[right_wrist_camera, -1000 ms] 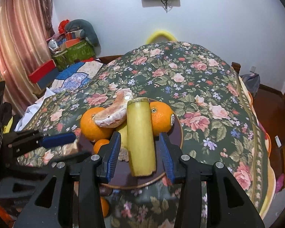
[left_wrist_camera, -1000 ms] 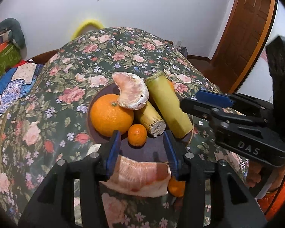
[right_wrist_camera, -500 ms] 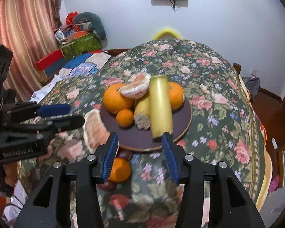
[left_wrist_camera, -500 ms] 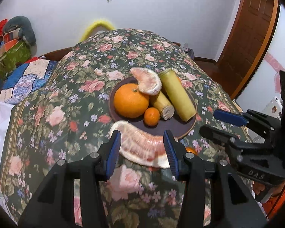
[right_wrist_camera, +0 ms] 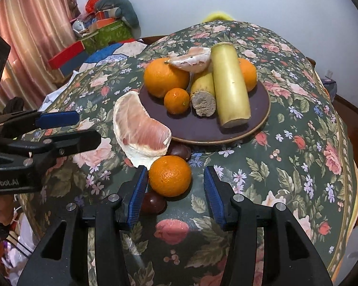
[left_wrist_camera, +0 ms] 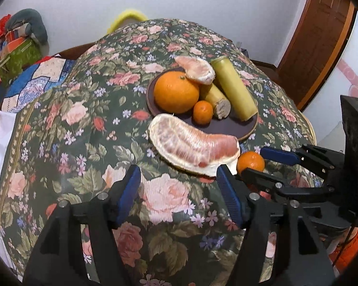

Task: Organize fruits
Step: 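Grasp a mandarin on the cloth with the right tool while the left tool moves to the pomelo segment, then grasp and lift the pomelo segment with the left tool while the right tool holds the mandarin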

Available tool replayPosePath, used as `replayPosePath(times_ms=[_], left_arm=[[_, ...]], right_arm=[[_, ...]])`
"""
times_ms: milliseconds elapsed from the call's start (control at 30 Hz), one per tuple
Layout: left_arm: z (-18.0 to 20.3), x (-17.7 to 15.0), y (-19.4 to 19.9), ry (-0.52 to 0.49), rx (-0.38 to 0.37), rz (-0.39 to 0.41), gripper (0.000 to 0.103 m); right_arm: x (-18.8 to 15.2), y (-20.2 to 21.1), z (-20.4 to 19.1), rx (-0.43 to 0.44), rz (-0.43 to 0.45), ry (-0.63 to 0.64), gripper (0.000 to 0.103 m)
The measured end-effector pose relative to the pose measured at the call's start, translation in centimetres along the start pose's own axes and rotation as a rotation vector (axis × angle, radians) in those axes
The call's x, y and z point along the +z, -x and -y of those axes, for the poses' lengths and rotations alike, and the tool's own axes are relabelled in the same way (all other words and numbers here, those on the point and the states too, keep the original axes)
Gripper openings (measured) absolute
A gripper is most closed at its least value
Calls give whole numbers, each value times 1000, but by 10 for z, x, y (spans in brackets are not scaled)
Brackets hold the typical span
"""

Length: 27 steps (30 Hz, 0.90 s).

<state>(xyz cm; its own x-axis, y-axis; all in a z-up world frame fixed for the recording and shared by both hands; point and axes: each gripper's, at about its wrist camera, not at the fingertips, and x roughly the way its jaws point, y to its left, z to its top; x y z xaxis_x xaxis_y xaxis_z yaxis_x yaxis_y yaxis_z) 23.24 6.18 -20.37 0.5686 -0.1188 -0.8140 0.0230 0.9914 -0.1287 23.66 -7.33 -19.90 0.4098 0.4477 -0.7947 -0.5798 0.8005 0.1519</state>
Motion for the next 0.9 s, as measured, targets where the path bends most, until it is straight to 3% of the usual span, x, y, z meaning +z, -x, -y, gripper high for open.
replayPosePath(times_ms=[133, 233, 333, 467, 667, 900], left_arm=[[0, -2, -7, 1, 8, -23, 66], [1, -3, -12, 7, 2, -38, 67], [6, -4, -17, 8, 0, -50, 81], [19, -1, -22, -10, 0, -44, 91], [38, 5, -41, -50, 45, -58, 91], [36, 13, -50, 0, 90, -41, 91]], right_arm=[[0, -3, 1, 23, -10, -8, 44], [-1, -3, 4, 67, -10, -28, 35], [-1, 5, 7, 58, 16, -41, 35], [-1, 18, 15, 29, 51, -55, 35], [-6, 28, 34, -7, 65, -86, 35], [-14, 32, 44, -16, 58, -118, 35]])
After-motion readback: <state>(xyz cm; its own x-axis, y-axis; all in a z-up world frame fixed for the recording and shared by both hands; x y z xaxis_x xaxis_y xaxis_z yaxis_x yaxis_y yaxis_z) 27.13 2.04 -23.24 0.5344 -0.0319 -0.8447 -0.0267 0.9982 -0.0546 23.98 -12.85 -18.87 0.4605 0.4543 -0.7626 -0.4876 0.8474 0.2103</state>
